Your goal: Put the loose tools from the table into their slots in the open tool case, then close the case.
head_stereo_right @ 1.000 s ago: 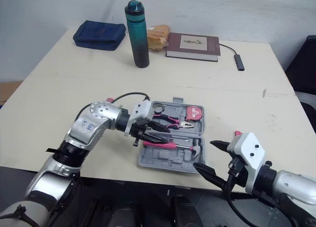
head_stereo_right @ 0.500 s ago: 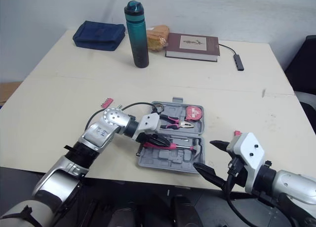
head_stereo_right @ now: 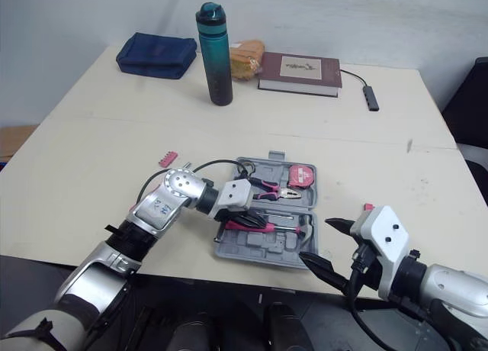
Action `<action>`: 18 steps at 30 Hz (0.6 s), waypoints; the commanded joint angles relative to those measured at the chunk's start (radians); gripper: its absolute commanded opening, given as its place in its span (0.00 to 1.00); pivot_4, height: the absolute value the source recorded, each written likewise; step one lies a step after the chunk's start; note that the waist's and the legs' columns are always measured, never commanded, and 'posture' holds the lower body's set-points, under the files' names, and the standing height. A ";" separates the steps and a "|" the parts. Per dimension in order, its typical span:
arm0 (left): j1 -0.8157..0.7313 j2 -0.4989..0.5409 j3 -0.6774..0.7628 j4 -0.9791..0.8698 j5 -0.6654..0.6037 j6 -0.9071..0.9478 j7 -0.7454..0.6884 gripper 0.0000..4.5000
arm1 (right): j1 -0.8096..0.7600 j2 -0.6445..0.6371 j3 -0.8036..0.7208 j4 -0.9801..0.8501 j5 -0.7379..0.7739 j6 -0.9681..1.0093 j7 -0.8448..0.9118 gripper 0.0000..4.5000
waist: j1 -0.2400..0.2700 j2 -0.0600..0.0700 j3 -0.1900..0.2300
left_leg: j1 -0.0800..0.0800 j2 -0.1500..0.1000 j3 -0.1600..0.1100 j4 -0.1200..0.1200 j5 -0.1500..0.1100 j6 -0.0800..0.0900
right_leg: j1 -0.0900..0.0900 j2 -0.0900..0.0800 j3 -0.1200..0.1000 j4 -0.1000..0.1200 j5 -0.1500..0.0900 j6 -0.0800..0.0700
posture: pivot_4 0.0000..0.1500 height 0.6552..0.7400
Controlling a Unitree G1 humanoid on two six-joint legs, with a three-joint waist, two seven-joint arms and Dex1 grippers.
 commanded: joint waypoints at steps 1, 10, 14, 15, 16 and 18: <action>0.016 0.023 -0.082 0.040 0.090 0.048 -0.015 0.02 | 0.002 0.004 0.001 -0.056 0.000 -0.019 -0.003 1.00 | -0.001 -0.001 -0.002 | 0.000 0.000 0.000 0.000 0.000 0.000 | 0.000 0.000 0.000 0.000 0.000 0.000 | 1.00 0.97; 0.007 0.033 -0.148 0.085 0.166 0.079 0.002 0.02 | 0.021 0.014 -0.001 -0.065 -0.001 -0.023 -0.016 1.00 | -0.003 -0.001 -0.021 | 0.008 0.001 -0.001 -0.005 -0.004 0.006 | 0.015 0.000 0.000 -0.006 0.000 -0.001 | 1.00 0.97; -0.002 0.026 -0.155 0.098 0.172 0.078 0.005 0.02 | 0.034 0.020 -0.003 -0.070 -0.005 -0.025 -0.020 1.00 | -0.003 -0.003 -0.026 | 0.018 0.000 0.000 -0.012 -0.005 0.007 | 0.019 -0.001 0.000 -0.009 -0.001 -0.001 | 1.00 0.97; -0.002 0.027 -0.159 0.100 0.177 0.071 0.007 0.02 | 0.035 0.020 -0.004 -0.071 -0.005 -0.025 -0.022 1.00 | -0.003 -0.003 -0.026 | 0.019 0.000 0.000 -0.013 -0.005 0.007 | 0.020 0.000 0.000 -0.011 -0.001 -0.001 | 1.00 0.97; -0.001 0.028 -0.165 0.100 0.184 0.063 0.007 0.02 | 0.036 0.020 -0.005 -0.071 -0.005 -0.025 -0.023 1.00 | -0.003 -0.003 -0.026 | 0.019 0.000 0.000 -0.015 -0.005 0.007 | 0.022 0.000 0.000 -0.012 -0.001 -0.002 | 1.00 0.97; -0.001 0.028 -0.173 0.103 0.195 0.054 0.007 0.02 | 0.035 0.018 -0.006 -0.071 -0.005 -0.024 -0.026 1.00 | -0.003 -0.002 -0.026 | 0.021 0.000 0.000 -0.016 -0.005 0.006 | 0.024 0.000 0.000 -0.013 -0.001 -0.002 | 1.00 0.97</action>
